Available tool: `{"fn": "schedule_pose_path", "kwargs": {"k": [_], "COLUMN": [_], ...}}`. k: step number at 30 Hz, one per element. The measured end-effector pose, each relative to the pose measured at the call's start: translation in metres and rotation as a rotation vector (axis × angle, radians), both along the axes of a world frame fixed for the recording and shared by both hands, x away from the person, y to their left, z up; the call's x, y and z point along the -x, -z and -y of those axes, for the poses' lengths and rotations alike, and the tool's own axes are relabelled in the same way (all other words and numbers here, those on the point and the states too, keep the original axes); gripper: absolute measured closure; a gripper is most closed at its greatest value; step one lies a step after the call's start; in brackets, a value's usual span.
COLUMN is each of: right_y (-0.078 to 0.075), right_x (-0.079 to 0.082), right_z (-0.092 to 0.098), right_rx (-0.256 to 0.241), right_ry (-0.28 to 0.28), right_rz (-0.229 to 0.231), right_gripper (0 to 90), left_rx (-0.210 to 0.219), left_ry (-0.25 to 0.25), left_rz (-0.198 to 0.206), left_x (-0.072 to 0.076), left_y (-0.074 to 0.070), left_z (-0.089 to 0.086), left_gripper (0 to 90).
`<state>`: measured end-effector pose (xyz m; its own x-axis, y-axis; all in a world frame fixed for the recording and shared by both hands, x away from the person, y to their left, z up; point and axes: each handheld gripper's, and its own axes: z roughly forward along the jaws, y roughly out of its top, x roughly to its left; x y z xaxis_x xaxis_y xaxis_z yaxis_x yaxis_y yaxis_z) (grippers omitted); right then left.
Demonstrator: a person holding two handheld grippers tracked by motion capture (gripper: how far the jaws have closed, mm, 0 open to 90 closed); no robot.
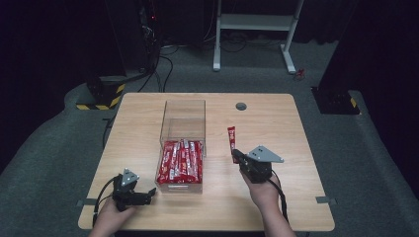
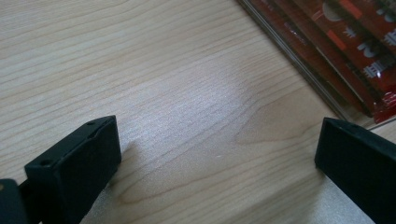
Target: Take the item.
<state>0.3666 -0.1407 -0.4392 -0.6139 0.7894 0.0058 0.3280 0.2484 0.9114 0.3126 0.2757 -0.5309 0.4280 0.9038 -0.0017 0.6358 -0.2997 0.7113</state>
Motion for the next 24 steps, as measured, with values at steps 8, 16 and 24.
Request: {"fn": "schedule_pose_path", "kwargs": {"k": [8, 16, 24], "right_y": [0.012, 0.027, 0.039], "right_x": [-0.015, -0.029, -0.038], "right_z": [0.002, 0.002, -0.002], "right_rx": [0.018, 0.037, 0.050], "right_ry": [0.028, 0.058, 0.063], "right_rz": [-0.023, -0.054, -0.080], "right_gripper": [90.0, 90.0, 90.0], "left_rx": [-0.001, -0.001, 0.000], "left_ry": [-0.004, -0.004, -0.005], "left_rz": [0.002, 0.002, 0.002], "left_x": [0.000, 0.001, 0.001], "left_y": [0.000, 0.000, 0.000], "left_z": [0.000, 0.000, 0.000], "left_gripper": [0.6, 0.6, 0.6]}}
